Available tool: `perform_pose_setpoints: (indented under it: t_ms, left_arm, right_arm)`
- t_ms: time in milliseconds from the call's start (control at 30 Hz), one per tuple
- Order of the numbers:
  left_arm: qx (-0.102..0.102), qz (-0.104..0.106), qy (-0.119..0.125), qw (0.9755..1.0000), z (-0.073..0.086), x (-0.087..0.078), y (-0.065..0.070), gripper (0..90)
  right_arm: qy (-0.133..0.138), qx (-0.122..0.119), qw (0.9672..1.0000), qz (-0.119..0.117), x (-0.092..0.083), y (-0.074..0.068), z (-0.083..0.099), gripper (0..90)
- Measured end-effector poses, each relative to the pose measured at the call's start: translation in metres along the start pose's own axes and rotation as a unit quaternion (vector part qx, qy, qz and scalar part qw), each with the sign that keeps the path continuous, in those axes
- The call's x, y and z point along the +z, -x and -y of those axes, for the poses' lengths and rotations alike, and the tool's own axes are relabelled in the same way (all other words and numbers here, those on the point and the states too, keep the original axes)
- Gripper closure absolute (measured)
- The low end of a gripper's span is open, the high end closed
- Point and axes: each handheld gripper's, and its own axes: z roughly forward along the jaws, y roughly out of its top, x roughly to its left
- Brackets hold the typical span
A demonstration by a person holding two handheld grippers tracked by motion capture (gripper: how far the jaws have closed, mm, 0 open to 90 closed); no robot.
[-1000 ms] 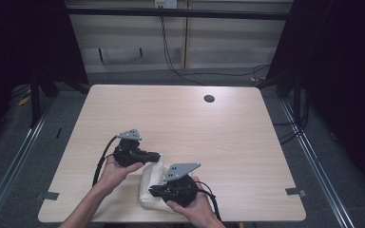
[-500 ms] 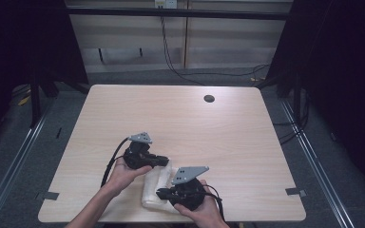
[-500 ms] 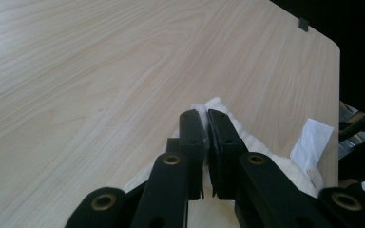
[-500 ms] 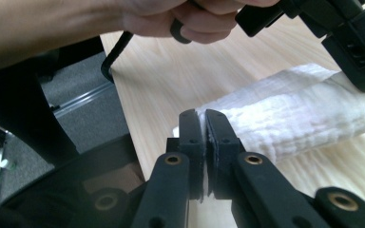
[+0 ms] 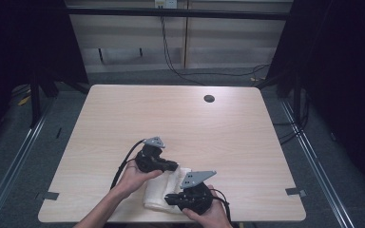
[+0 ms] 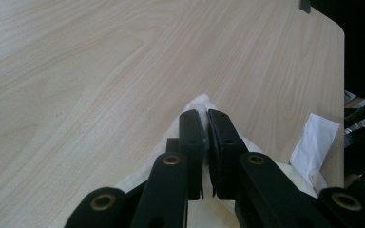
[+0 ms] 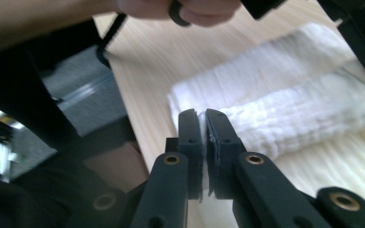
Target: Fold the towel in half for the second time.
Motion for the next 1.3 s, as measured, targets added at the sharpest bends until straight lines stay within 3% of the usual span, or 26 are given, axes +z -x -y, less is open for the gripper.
perform_pose_setpoints:
  t_ms: [67,267,567,700,933,1000,1300]
  left_arm:
    - [-0.007,0.002,0.000,1.0000,0.002,0.004,-0.004,85.1]
    - [-0.015,0.009,0.000,0.9998,0.002,0.015,-0.007,83.3]
    - [-0.013,0.015,0.002,0.9998,-0.002,0.021,-0.005,80.1]
    - [-0.004,0.014,-0.002,0.9999,-0.004,0.024,-0.003,79.9]
    - [-0.005,0.022,0.003,0.9997,-0.005,0.031,0.002,79.0]
    - [0.008,0.027,0.010,0.9996,-0.004,0.033,0.005,76.4]
    - [0.002,0.018,0.025,0.9995,-0.004,0.025,0.008,56.1]
  right_arm:
    - [-0.013,-0.002,0.9998,0.016,0.001,0.001,0.006,84.8]
    - [-0.023,0.013,0.9996,0.012,0.001,0.008,0.020,81.7]
    - [-0.032,0.009,0.9993,0.018,-0.007,0.010,0.029,72.0]
    - [-0.032,0.011,0.9990,0.030,-0.011,0.010,0.031,71.6]
    - [-0.034,0.018,0.9983,0.044,-0.019,0.013,0.039,69.0]
    - [-0.022,0.028,0.9981,0.050,-0.022,0.013,0.040,65.6]
    - [-0.008,0.041,0.9967,0.070,-0.032,0.020,0.041,58.3]
